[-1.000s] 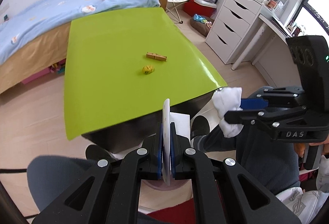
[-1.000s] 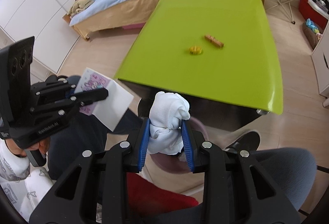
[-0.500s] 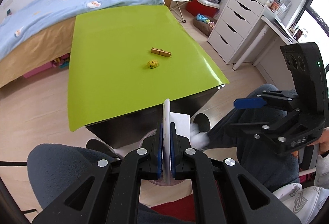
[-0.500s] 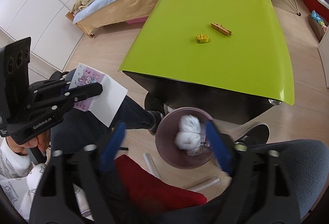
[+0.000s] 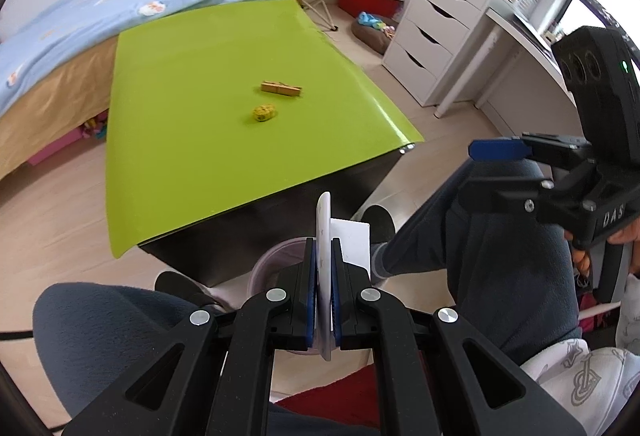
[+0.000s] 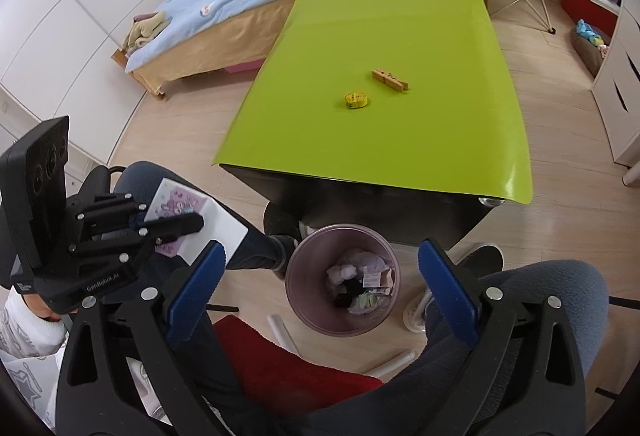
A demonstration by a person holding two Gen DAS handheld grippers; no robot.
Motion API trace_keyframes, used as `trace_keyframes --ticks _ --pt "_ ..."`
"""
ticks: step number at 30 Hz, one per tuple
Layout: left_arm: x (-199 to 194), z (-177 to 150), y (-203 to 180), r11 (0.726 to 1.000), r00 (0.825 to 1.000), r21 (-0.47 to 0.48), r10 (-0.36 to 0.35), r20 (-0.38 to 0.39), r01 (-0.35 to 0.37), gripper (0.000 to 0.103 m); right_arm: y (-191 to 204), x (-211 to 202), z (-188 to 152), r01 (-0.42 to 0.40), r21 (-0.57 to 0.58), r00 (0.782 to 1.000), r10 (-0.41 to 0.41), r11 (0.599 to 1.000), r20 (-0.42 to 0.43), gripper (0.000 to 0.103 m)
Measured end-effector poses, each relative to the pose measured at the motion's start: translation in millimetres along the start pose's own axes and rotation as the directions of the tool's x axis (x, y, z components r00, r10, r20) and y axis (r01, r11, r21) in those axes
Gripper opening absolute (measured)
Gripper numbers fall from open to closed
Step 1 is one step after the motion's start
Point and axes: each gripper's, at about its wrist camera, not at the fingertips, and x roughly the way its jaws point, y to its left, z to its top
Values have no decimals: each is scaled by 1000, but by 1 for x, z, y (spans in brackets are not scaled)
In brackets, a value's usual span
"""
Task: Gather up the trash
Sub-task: 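Open the left tool to drop the pink card into the bin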
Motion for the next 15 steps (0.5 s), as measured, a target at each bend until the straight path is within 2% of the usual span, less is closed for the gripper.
trace_keyframes --ticks 5,7,8,9,10,12,15 --pt "4 1 -5 1000 1000 20 -11 -8 12 13 -4 -5 1 7 10 1000 -7 1000 15 96" --pt "7 1 -5 1000 1000 21 -9 -19 10 25 -5 -6 1 7 12 1000 -8 1000 18 96" --pt "8 1 -5 1000 1000 20 -4 -19 4 44 -6 -6 1 8 13 1000 -8 1000 20 96" --pt "9 1 -4 1000 1000 13 -3 -16 3 58 -6 -6 1 9 14 1000 -9 1000 20 96" --pt "8 1 -3 1000 1000 6 -3 -12 3 62 -7 -6 0 9 15 1000 -9 1000 20 96" --pt "9 0 -1 1000 1000 -7 7 -8 -7 78 -7 -6 -1 8 16 1000 -8 1000 20 96" --pt "7 1 2 1000 1000 -25 9 4 -9 87 -7 -5 -1 5 17 1000 -6 1000 18 96"
